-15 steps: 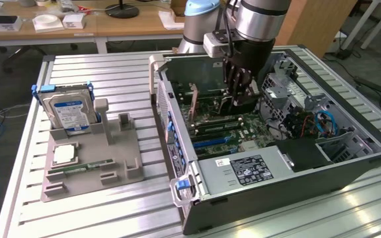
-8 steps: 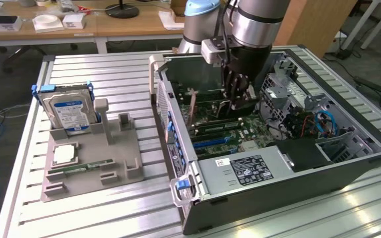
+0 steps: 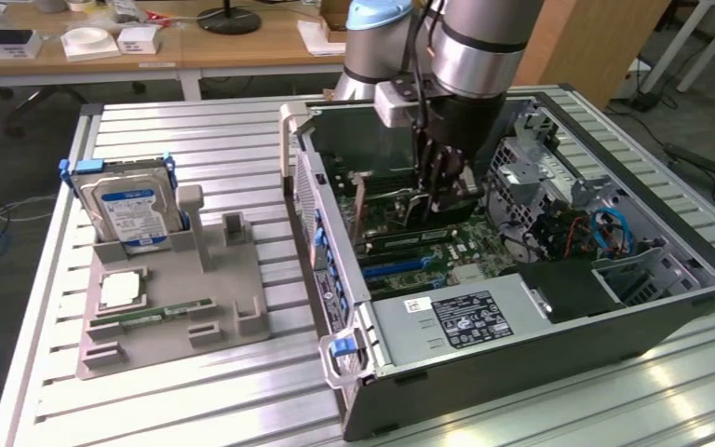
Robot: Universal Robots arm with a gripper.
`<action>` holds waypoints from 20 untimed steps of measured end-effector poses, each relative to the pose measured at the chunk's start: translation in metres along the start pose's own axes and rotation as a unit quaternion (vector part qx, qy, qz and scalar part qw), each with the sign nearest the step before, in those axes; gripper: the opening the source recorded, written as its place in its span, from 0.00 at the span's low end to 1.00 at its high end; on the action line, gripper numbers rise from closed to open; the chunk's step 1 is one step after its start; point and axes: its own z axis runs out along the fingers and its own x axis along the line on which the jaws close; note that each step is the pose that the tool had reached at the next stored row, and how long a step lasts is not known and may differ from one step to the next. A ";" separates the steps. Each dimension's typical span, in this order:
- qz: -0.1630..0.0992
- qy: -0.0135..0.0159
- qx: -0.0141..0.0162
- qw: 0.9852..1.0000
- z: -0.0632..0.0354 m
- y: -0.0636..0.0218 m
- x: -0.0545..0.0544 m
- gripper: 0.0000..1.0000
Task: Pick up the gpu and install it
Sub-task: 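Insert the gpu into the slot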
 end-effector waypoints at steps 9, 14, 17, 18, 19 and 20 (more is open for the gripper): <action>0.000 0.000 0.000 1.000 0.0052 0.0036 0.001 0.27; 0.000 0.000 0.000 1.000 0.0079 0.0044 0.002 0.27; 0.000 0.000 0.000 1.000 0.0103 0.0046 0.003 0.27; 0.000 0.000 0.000 1.000 0.0112 0.0047 0.003 0.27; 0.000 0.000 0.000 1.000 0.0124 0.0050 0.003 0.27; 0.000 0.000 0.000 1.000 0.0136 0.0056 0.003 0.27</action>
